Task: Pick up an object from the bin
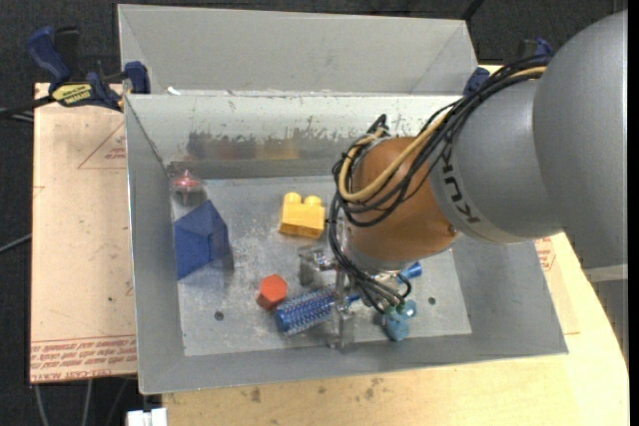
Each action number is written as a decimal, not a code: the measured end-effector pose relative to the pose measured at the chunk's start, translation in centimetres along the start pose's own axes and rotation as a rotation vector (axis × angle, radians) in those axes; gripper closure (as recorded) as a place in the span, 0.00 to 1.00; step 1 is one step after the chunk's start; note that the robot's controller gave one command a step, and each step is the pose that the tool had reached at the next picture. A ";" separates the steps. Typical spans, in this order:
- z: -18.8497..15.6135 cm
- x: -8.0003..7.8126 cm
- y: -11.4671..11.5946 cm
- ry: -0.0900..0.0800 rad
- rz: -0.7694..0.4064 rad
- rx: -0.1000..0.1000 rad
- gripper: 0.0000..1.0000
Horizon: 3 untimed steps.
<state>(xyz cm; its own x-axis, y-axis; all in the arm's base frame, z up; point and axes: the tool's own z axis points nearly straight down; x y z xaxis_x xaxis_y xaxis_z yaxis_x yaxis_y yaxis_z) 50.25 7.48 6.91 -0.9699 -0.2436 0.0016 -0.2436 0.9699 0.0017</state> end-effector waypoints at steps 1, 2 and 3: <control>0.0 0.0 0.0 -0.001 0.002 -0.001 0.00; 0.1 0.0 0.0 0.001 0.002 -0.002 1.00; 0.0 0.0 0.0 0.000 0.004 0.000 1.00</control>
Offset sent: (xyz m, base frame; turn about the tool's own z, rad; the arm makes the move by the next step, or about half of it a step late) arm 0.0000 0.0000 0.0000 0.0000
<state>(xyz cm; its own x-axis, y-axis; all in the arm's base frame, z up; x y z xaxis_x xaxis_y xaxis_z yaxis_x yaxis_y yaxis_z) 50.20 7.51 6.92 -0.9708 -0.2400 0.0016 -0.2400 0.9708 0.0017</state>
